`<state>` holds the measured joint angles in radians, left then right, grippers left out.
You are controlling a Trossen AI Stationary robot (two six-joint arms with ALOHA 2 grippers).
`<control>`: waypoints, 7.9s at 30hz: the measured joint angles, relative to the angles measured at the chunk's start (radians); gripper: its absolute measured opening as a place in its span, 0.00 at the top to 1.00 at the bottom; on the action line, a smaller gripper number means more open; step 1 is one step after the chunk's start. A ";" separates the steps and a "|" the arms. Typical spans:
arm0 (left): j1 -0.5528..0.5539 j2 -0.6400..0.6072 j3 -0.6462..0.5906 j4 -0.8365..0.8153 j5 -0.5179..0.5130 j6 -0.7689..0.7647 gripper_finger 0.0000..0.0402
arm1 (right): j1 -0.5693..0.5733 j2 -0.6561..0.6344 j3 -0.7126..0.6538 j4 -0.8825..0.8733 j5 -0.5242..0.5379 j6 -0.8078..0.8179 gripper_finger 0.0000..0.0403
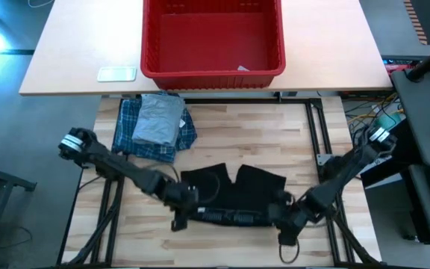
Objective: Fold Laundry from Bin
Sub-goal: Fold the black underwear
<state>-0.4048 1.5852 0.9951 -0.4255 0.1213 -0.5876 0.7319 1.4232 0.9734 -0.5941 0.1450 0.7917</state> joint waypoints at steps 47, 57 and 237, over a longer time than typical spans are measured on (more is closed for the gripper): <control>0.143 0.008 0.041 -0.179 -0.392 -0.130 0.55 | -0.510 -0.293 -0.309 0.184 0.136 -0.077 0.46; 0.049 0.079 0.025 0.016 -0.360 -0.129 0.55 | -0.736 0.140 -0.196 0.609 0.033 -0.393 0.79; -0.131 0.084 -0.005 0.055 -0.389 -0.277 0.59 | -0.712 0.373 -0.042 0.593 0.118 -0.228 0.74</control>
<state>-0.5354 1.6693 0.9902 -0.3703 -0.2674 -0.8642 0.0195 1.7966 0.9310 -0.0010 0.2626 0.5641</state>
